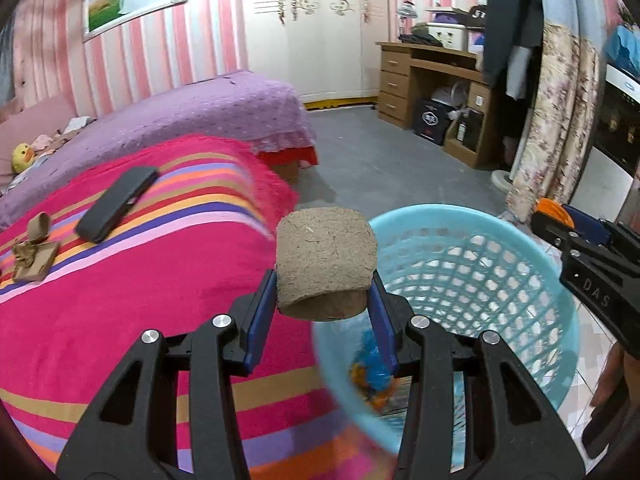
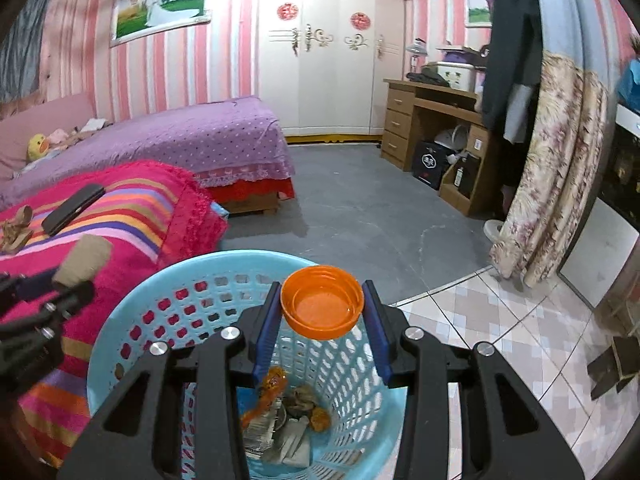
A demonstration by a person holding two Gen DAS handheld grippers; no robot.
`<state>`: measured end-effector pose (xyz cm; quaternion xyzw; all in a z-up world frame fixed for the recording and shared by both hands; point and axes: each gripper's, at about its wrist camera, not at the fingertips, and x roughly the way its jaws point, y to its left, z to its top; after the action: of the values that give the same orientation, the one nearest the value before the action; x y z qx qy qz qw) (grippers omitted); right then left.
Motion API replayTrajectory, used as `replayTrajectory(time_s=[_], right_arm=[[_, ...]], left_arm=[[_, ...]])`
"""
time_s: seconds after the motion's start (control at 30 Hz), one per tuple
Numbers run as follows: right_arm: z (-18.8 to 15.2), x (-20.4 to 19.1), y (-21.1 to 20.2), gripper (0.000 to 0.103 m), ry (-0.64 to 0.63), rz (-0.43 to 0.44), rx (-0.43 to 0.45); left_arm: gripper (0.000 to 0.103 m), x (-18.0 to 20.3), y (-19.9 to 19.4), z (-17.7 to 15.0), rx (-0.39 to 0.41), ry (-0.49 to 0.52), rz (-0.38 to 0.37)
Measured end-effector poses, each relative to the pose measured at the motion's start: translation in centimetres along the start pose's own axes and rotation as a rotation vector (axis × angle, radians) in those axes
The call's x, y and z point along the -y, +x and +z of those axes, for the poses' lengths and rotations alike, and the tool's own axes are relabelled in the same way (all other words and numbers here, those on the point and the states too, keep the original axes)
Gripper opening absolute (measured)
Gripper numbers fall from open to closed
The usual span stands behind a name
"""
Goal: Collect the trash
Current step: 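Carry the tube and bowl over the blue basket and open both tools, then move the left tool back over the bed and grasp the crumpled brown paper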
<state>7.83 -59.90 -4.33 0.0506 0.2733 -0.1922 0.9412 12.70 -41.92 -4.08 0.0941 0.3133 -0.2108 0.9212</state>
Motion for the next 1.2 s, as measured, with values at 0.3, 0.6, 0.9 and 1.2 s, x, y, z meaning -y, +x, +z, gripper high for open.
replayTrajectory(time_s=[0.3, 0.6, 0.9, 1.2], right_arm=[[-0.5, 1.3, -0.1, 0.040, 0.049, -0.002, 0.003], [-0.8, 0.0, 0.4, 0.040, 0.018, 0.016, -0.019], [-0.7, -1.8, 1.3, 0.088, 0.013, -0.028, -0.059], [1.0, -6.8, 0.1, 0.098, -0.004, -0.015, -0.007]], left_arm=[[0.085, 2.0, 0.7, 0.9, -0.009, 0.044, 0.011], [0.095, -3.3, -0.2, 1.5, 0.038, 0.006, 0.094], [0.097, -7.6, -0.3, 1.1, 0.020, -0.051, 0.116], [0.097, -12.9, -2.2, 0.8, 0.033, -0.077, 0.161]])
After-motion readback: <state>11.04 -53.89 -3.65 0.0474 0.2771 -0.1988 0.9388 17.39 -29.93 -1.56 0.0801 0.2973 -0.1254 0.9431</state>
